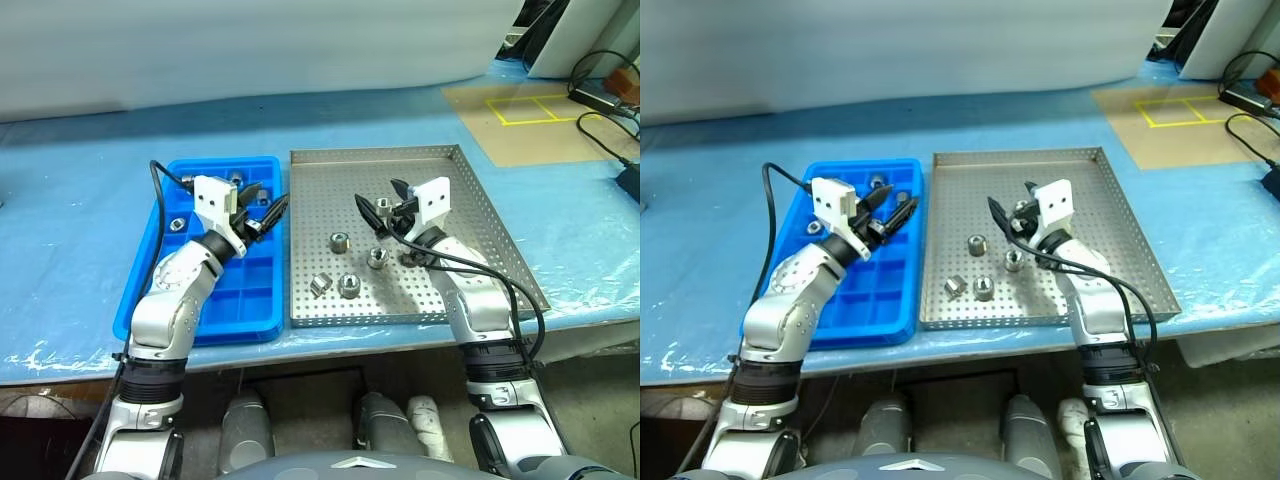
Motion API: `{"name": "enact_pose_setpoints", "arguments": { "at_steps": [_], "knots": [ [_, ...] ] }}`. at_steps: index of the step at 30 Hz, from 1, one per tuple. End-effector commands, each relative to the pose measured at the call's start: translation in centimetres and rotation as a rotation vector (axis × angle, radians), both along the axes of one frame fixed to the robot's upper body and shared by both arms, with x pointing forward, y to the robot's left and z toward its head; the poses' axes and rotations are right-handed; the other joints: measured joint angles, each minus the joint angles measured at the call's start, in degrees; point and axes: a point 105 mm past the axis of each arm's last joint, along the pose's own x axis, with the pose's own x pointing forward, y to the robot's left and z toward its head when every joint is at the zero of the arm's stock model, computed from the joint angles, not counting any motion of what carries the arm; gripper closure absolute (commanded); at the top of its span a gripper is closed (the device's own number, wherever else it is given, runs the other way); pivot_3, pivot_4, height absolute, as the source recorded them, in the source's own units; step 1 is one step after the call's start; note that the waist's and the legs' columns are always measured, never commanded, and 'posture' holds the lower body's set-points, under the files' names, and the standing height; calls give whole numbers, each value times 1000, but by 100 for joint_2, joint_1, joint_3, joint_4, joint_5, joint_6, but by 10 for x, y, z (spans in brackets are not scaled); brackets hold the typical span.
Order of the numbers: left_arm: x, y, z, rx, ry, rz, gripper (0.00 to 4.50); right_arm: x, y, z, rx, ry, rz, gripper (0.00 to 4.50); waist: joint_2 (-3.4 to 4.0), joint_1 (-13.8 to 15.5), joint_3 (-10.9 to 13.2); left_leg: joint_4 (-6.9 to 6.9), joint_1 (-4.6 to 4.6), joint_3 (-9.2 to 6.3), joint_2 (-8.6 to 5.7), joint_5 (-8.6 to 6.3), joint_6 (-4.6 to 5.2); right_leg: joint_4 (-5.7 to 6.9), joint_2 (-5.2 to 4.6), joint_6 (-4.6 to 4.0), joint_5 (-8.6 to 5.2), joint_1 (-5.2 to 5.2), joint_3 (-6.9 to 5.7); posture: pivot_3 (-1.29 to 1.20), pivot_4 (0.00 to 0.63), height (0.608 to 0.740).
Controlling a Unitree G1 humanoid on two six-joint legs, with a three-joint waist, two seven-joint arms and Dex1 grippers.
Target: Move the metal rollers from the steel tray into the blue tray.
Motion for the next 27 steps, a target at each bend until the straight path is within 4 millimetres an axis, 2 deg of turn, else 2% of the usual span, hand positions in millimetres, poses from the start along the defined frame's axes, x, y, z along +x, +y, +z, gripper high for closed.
{"name": "enact_pose_setpoints", "arguments": {
  "at_steps": [1,4,11,13,15,18,22,25,27],
  "knots": [
    [4,6,16,-7,-52,-6,1163,-5,-2,21,14,-73,-2,228,0,-1,0,0,0,0,0,0,0,0,0,0,0,0,0,-6,150,740],
    [5,4,19,-8,-57,-24,1163,-5,-4,22,18,-76,-13,228,0,-4,0,0,2,0,-1,0,-1,2,0,0,0,1,1,-13,150,740],
    [-2,-12,21,0,-39,-154,1163,-4,-13,28,79,-35,-2,228,0,-5,0,1,4,0,0,1,-1,5,0,-1,0,2,2,-27,150,740],
    [-3,-20,28,9,-41,-228,1163,-6,-14,33,88,-7,65,228,0,1,0,2,5,1,-1,1,-1,7,0,-1,-1,3,3,-26,150,740],
    [-3,-30,43,21,-53,-326,1163,-14,-9,41,91,34,206,228,-1,9,4,5,5,1,-2,1,-1,12,-1,-1,0,3,3,-23,150,740],
    [-1,-46,59,117,-56,-451,1163,-29,-5,49,21,79,387,228,-1,9,6,8,13,0,-2,4,-2,22,-1,-2,0,8,5,-20,150,740],
    [-8,-63,66,252,-36,-628,1163,-32,-9,50,-64,96,448,228,-1,-8,6,2,36,3,-2,4,-2,22,0,-11,-6,19,7,-31,150,740],
    [-11,-70,64,380,-35,-727,1163,-33,-13,54,-83,95,466,228,0,-12,7,0,33,6,-1,4,-2,24,1,-17,-10,14,7,-46,150,740],
    [-13,-71,53,495,-25,-784,1163,-42,-12,52,-122,115,518,228,1,0,7,0,31,8,0,4,-1,26,0,-19,-10,11,6,-59,150,740]
  ]
}}
